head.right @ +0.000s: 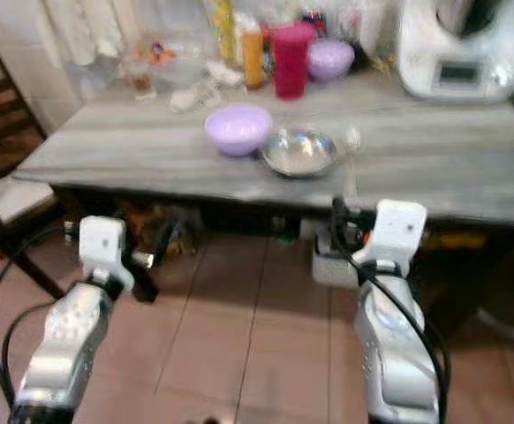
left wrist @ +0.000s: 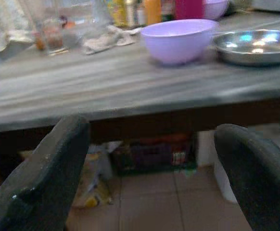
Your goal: Setting the table
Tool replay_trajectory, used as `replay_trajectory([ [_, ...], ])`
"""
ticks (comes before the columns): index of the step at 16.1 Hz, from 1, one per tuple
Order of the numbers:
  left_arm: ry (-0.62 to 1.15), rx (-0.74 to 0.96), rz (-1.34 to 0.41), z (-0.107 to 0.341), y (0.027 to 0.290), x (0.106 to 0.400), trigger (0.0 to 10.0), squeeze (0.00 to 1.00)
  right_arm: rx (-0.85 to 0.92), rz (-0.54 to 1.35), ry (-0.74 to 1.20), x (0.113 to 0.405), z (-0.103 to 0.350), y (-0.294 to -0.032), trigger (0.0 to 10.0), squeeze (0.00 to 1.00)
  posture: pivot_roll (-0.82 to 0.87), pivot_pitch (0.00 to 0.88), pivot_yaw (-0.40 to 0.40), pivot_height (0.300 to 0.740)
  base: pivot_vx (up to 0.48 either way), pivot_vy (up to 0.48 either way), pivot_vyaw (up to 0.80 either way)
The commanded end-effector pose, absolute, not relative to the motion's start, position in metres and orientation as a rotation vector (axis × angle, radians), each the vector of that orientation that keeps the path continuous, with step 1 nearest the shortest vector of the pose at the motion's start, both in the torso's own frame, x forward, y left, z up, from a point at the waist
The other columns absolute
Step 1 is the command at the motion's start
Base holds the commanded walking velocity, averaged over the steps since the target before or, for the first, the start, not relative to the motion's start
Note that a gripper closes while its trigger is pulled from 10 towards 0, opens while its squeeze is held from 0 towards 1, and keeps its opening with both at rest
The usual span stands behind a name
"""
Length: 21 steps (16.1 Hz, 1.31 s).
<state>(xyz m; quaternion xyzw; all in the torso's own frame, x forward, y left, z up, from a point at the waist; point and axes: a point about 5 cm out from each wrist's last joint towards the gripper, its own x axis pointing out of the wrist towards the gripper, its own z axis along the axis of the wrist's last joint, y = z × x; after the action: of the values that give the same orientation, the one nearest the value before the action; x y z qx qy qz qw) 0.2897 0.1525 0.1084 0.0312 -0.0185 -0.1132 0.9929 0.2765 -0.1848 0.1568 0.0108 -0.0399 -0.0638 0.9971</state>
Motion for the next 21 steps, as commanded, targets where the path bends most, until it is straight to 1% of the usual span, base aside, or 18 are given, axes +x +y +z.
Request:
replay_trajectory([
  [1,-0.042,0.074,-0.228,0.110,0.154,0.290,10.0,0.00,0.026,-0.128,-0.091,0.277,0.160,-0.185,10.0,0.00,-0.33,0.053,0.070,0.740,-0.326,0.000,0.00],
  [4,-0.046,0.075,-0.236,0.111,0.152,0.291,10.0,0.00,0.009,-0.132,-0.089,0.276,0.159,-0.187,10.0,0.00,-0.33,0.053,0.072,0.740,-0.336,0.000,0.00],
  [5,-0.066,0.070,-0.264,0.113,0.149,0.291,10.0,0.00,0.007,-0.135,-0.088,0.276,0.158,-0.187,10.0,0.00,-0.34,0.053,0.074,0.740,-0.247,0.000,0.00],
  [8,-0.073,0.031,-0.301,0.114,0.146,0.289,10.0,0.00,0.010,-0.152,-0.092,0.276,0.159,-0.191,10.0,0.00,-0.34,0.052,0.079,0.740,0.000,0.000,0.00],
  [12,-0.056,0.029,-0.338,0.110,0.142,0.286,10.0,0.00,0.012,-0.146,-0.082,0.277,0.158,-0.189,10.0,0.00,-0.34,0.057,0.075,0.740,0.000,0.000,0.00],
  [13,-0.054,0.019,-0.345,0.110,0.143,0.285,10.0,0.00,0.018,-0.145,-0.079,0.278,0.158,-0.189,10.0,0.00,-0.33,0.059,0.074,0.740,0.000,0.000,-0.52],
  [16,-0.049,0.017,-0.346,0.110,0.147,0.285,10.0,0.00,0.018,-0.140,-0.076,0.278,0.157,-0.189,10.0,0.00,-0.33,0.062,0.070,0.740,0.000,-0.271,-0.72],
  [21,-0.035,-0.013,-0.372,0.106,0.136,0.281,10.0,0.00,0.010,-0.130,-0.076,0.279,0.157,-0.186,10.0,0.00,-0.33,0.069,0.069,0.740,0.000,-0.274,0.00],
])
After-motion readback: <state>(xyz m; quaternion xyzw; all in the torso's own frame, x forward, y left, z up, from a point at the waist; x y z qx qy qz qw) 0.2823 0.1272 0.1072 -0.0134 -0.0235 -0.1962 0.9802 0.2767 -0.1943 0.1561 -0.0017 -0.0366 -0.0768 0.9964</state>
